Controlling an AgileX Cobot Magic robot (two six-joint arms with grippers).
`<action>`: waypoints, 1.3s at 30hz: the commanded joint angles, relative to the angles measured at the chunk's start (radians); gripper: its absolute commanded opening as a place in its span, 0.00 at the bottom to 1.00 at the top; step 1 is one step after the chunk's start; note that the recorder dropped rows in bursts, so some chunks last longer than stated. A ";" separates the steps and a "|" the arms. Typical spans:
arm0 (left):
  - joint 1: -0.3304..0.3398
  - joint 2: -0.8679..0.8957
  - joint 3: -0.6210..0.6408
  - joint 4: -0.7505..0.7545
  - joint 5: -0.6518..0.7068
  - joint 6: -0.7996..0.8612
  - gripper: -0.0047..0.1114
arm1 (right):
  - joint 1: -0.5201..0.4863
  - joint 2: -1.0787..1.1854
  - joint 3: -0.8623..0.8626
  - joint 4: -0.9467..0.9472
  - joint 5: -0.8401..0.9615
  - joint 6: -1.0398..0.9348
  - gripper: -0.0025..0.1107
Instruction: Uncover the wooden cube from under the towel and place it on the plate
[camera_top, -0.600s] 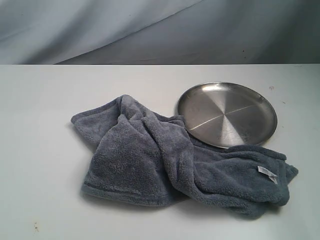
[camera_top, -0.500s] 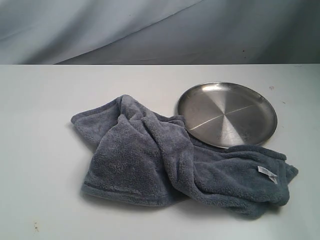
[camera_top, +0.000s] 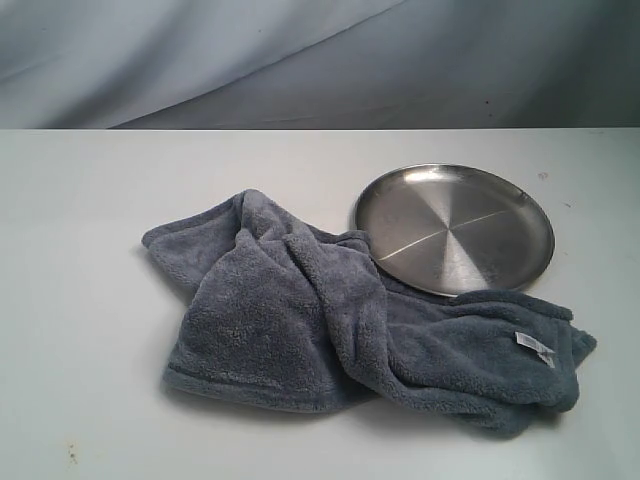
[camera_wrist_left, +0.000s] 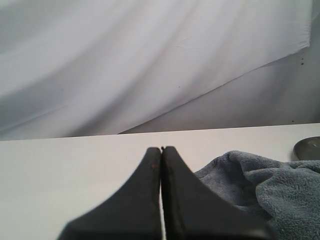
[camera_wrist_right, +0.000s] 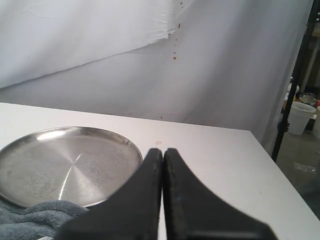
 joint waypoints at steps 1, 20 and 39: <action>0.002 -0.004 0.004 -0.002 -0.011 -0.002 0.04 | 0.000 -0.003 0.004 -0.044 -0.012 -0.005 0.02; 0.002 -0.004 0.004 -0.002 -0.011 -0.002 0.04 | 0.000 -0.003 0.004 0.384 -0.392 0.249 0.02; 0.002 -0.004 0.004 -0.002 -0.011 -0.002 0.04 | 0.000 -0.003 -0.308 -0.523 -0.242 0.610 0.02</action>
